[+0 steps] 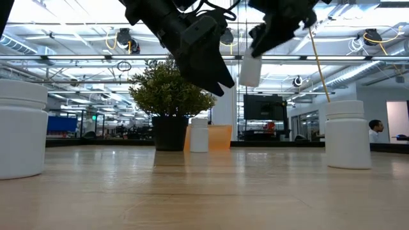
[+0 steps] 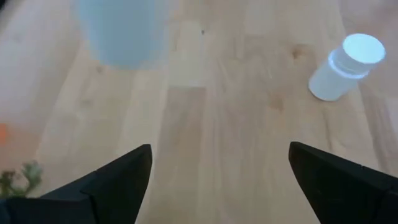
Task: Pick and place pill bottles into a basket
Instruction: Put the white pill bottle into the orange bin
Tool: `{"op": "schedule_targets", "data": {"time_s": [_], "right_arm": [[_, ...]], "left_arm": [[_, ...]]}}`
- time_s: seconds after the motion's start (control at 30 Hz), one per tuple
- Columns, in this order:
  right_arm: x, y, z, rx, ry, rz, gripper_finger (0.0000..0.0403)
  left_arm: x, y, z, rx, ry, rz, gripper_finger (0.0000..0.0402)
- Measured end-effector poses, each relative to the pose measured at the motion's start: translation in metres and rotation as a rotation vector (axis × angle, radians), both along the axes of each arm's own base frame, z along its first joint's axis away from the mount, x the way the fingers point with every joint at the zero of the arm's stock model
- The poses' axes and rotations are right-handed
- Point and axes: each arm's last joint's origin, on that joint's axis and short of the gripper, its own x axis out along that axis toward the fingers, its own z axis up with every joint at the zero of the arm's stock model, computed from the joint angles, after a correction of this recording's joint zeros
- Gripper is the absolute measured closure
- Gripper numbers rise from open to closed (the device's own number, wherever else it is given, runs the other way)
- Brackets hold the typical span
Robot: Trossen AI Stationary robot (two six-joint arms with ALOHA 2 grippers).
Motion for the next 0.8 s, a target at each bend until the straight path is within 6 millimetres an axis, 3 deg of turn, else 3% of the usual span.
{"op": "schedule_targets", "data": {"time_s": [0.3,0.57,0.8], "right_arm": [[-0.014,-0.056,0.003,-0.097,0.001,-0.153,0.0253],[-0.027,-0.106,0.007,-0.034,-0.086,-0.201,0.0253],[-0.002,-0.138,0.012,-0.021,-0.055,-0.204,0.025]], "left_arm": [[-0.01,-0.05,-0.003,-0.001,0.052,-0.124,0.0017],[-0.017,-0.084,-0.003,-0.018,0.041,-0.131,0.0016],[-0.018,-0.093,-0.001,-0.017,0.014,-0.093,0.0016]]}}
